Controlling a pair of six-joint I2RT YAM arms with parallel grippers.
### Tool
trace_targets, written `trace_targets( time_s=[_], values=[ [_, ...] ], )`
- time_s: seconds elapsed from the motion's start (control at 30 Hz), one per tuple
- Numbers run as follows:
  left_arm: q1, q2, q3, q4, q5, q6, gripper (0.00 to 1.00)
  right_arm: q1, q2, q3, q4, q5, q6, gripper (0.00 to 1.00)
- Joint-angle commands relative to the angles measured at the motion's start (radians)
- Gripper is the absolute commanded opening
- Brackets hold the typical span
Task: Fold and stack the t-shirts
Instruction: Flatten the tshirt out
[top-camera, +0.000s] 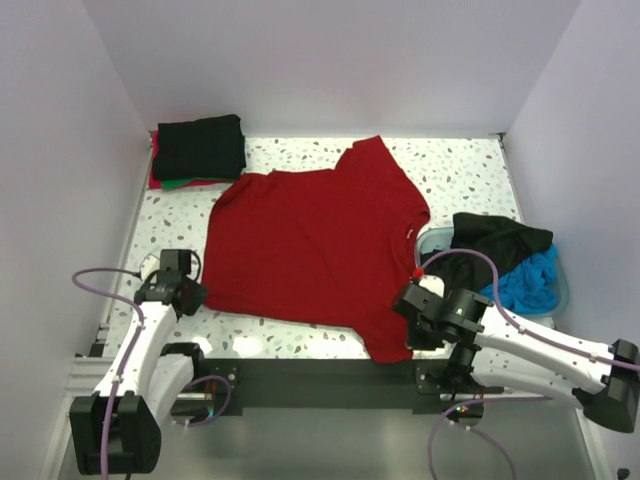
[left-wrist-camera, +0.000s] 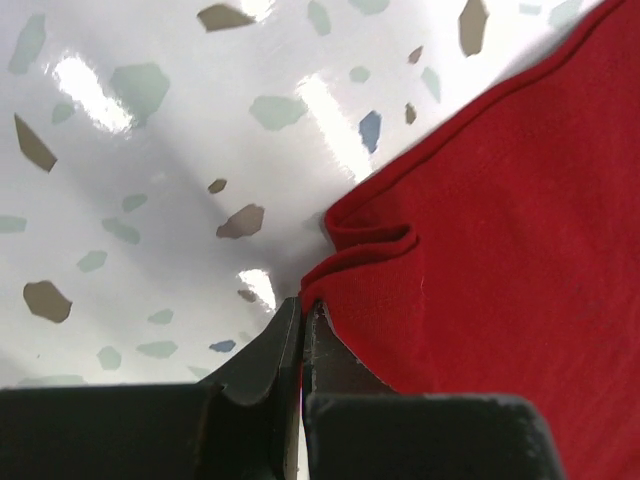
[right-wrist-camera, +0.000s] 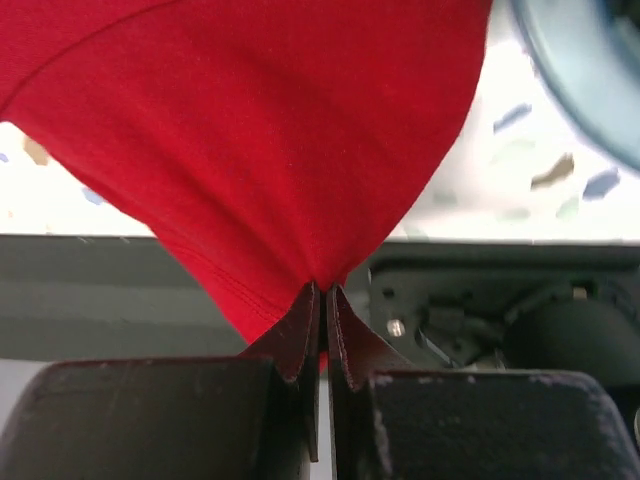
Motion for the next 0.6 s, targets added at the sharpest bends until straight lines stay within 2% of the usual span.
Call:
trace_targets(
  time_s=[0.0, 0.13, 0.33, 0.4, 0.53, 0.57],
  values=[
    [0.003, -0.025, -0.006, -0.066, 0.02, -0.056, 0.0, 0.025, 0.004, 0.017, -0.138, -0.058, 0.055, 0.0],
    [0.004, -0.078, -0.017, -0.082, 0.04, -0.082, 0.0, 0.025, 0.01, 0.036, -0.174, -0.013, 0.057, 0.0],
    [0.004, -0.077, 0.052, -0.135, -0.033, -0.098, 0.0, 0.023, 0.151, 0.069, -0.036, -0.004, -0.035, 0.0],
    [0.003, -0.057, 0.065, -0.133, -0.031, -0.092, 0.0, 0.019, 0.191, 0.129, -0.025, 0.043, -0.076, 0.0],
    [0.004, -0.011, 0.069, -0.09, 0.003, -0.081, 0.0, -0.038, 0.265, 0.233, -0.041, 0.112, -0.167, 0.0],
    [0.004, -0.005, 0.074, -0.089, -0.004, -0.084, 0.0, -0.088, 0.277, 0.244, -0.015, 0.102, -0.225, 0.0]
  ],
)
